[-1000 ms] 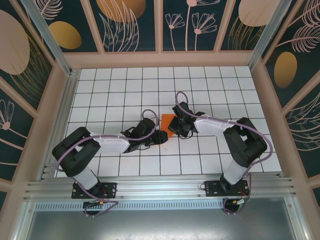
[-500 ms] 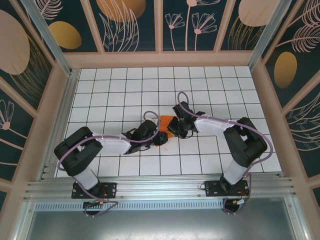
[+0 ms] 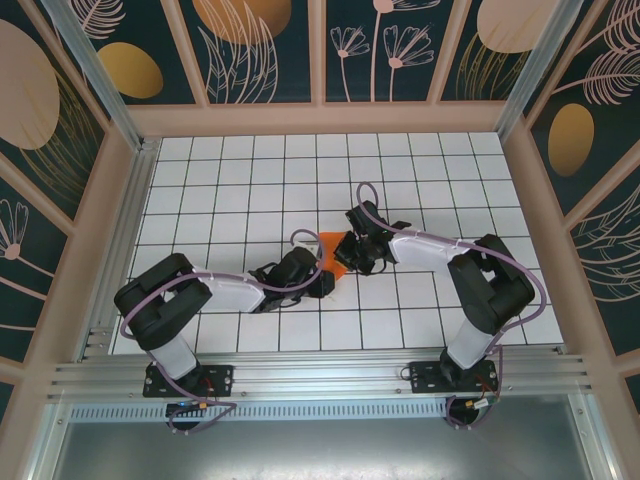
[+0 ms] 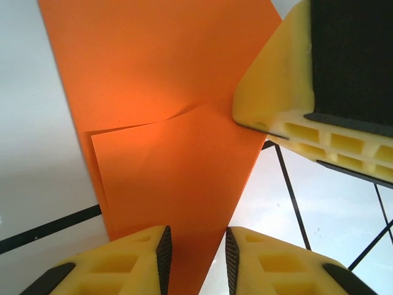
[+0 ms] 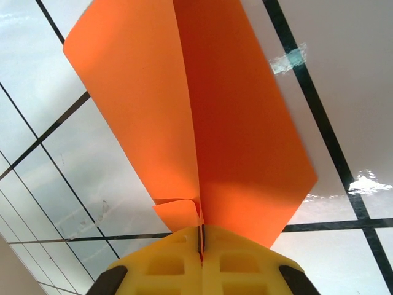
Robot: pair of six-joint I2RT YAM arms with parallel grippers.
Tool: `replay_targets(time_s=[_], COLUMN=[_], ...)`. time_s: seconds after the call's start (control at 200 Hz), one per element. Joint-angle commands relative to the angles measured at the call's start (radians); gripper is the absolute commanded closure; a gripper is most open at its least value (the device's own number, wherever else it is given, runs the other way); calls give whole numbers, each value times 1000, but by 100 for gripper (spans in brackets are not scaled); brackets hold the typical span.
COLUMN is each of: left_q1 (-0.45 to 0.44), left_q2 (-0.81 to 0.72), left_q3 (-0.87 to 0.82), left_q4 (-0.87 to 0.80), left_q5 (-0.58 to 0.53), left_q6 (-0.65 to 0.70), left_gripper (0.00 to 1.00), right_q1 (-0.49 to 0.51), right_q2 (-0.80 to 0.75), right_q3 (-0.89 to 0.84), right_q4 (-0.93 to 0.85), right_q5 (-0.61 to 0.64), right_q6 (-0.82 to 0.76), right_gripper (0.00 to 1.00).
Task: Fold a paper plane with a square sheet of paper (pick it up from the middle)
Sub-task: Fourth fold the wing at the center of the table.
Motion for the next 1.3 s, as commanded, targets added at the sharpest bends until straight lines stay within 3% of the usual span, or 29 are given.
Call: replay_targets(time_s=[0.0, 0.24, 0.851, 1.081, 1.296], left_q1=[-16, -24, -30, -93, -108], left_q2=[38, 41, -57, -52, -18], left_q3=[14, 11, -28, -6, 30], left_q4=[-42, -59, -1, -18, -54], left_q5=[-52, -73, -92, -172, -255], left_q6=[32, 26, 69, 204, 251], left_gripper=[70, 74, 58, 56, 62], right_q1=[-6, -6, -19, -21, -24], right_q2=[10, 13, -1, -3, 0], right_q3=[31, 34, 45, 46, 47], right_q4=[-48, -36, -69, -88, -97], right_q5=[-12, -30, -40, -34, -40], right_q6=[-1, 0, 54, 82, 91], right_gripper=[100, 98, 99, 99, 99])
